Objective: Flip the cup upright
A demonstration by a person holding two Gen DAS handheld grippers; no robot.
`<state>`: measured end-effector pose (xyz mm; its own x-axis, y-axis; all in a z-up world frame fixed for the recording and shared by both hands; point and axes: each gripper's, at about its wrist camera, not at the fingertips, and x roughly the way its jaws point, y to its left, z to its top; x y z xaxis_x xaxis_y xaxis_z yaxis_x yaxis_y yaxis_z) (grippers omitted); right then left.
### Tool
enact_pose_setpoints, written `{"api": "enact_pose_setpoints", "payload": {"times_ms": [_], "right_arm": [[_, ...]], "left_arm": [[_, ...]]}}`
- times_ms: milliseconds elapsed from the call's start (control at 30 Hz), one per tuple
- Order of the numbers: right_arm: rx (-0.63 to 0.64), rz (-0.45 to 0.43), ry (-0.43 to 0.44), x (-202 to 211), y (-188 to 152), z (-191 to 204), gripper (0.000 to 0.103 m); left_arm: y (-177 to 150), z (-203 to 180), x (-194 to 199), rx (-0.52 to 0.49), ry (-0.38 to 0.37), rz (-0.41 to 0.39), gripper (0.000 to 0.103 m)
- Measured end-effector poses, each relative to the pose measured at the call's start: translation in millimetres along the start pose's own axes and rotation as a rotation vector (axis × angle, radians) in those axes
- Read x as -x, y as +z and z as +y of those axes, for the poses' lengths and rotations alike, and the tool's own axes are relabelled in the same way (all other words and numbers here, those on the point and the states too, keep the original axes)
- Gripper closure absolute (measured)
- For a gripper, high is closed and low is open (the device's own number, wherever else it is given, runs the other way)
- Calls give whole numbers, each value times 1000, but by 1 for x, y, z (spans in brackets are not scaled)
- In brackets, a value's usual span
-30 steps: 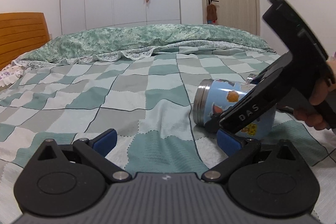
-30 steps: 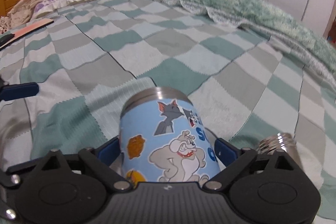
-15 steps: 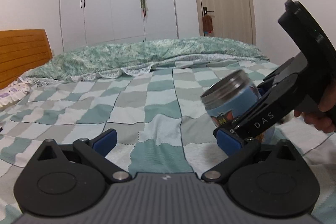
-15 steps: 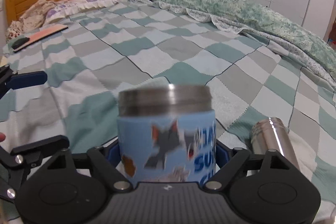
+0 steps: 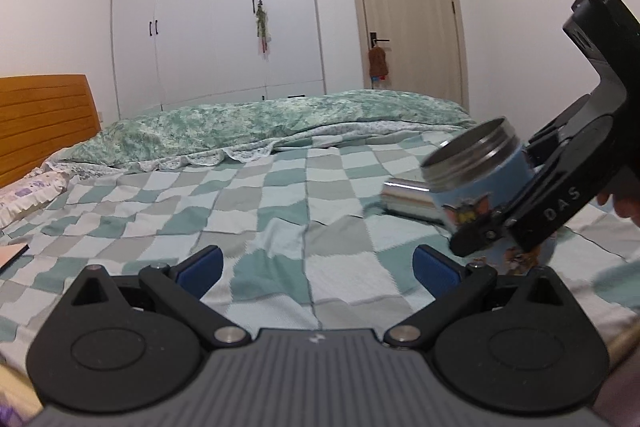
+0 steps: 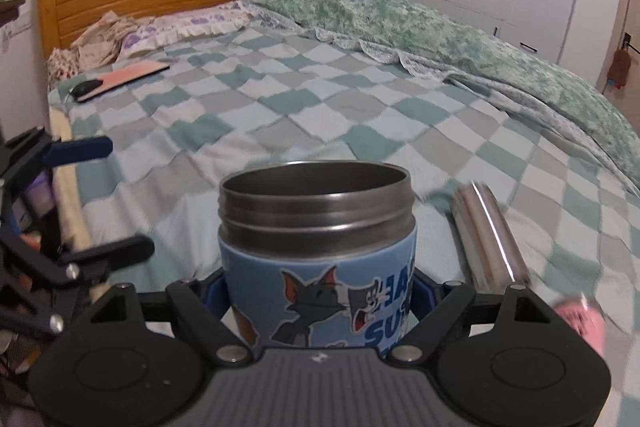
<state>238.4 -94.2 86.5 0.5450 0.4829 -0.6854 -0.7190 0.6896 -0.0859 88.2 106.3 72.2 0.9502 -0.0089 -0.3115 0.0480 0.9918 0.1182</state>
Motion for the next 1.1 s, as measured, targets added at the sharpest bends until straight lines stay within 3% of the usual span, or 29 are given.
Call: {"api": "enact_pose_setpoints", "payload": {"times_ms": [133, 333, 633, 967, 1100], "right_arm": [[-28, 75, -27, 6, -29, -2, 19], [-94, 179, -22, -37, -53, -13, 19], [-114, 183, -25, -79, -43, -13, 19], [-457, 222, 59, -82, -43, -36, 19], [-478, 214, 22, -82, -44, -28, 19]], "left_arm": [[-12, -11, 12, 0, -23, 19, 0], [-27, -15, 9, 13, -32, 59, 0], [-36, -7, -4, 37, -13, 90, 0], [-37, -4, -6, 61, -23, 79, 0], [-39, -4, -3, 63, -34, 76, 0]]}}
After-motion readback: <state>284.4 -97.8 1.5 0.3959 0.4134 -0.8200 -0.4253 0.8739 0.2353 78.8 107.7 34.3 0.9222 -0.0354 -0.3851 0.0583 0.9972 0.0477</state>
